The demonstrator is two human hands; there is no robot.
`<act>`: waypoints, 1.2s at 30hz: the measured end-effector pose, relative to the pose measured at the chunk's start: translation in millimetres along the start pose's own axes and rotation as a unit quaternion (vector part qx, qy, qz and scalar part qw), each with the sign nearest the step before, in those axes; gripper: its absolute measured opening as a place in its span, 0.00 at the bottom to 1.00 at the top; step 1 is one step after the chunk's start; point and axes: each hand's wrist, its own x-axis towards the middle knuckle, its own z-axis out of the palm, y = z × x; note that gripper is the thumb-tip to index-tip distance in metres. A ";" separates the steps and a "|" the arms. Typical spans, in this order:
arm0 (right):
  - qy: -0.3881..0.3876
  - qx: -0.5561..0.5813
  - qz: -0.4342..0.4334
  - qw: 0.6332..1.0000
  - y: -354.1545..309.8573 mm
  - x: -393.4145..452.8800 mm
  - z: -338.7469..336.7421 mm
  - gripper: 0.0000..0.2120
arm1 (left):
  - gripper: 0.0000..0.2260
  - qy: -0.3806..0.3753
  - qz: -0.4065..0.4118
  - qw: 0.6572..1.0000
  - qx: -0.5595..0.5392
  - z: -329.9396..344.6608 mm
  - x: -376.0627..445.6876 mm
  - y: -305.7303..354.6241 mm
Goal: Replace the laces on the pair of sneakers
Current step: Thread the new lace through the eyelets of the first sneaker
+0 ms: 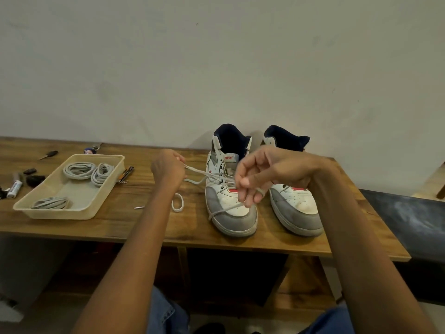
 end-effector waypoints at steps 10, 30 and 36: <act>0.077 -0.052 0.028 0.995 2.0 17.9 9.9 0.05 | 0.13 0.001 0.256 0.962 0.099 -0.2 -22.2 15.7; 0.338 -0.087 0.034 0.937 34.3 8.8 -18.2 0.08 | 0.12 -0.136 0.296 0.928 0.183 13.8 -28.6 5.2; 0.336 -0.130 0.023 0.933 33.3 34.5 -1.3 0.07 | 0.08 -0.354 0.216 0.901 -0.131 23.1 -44.9 23.2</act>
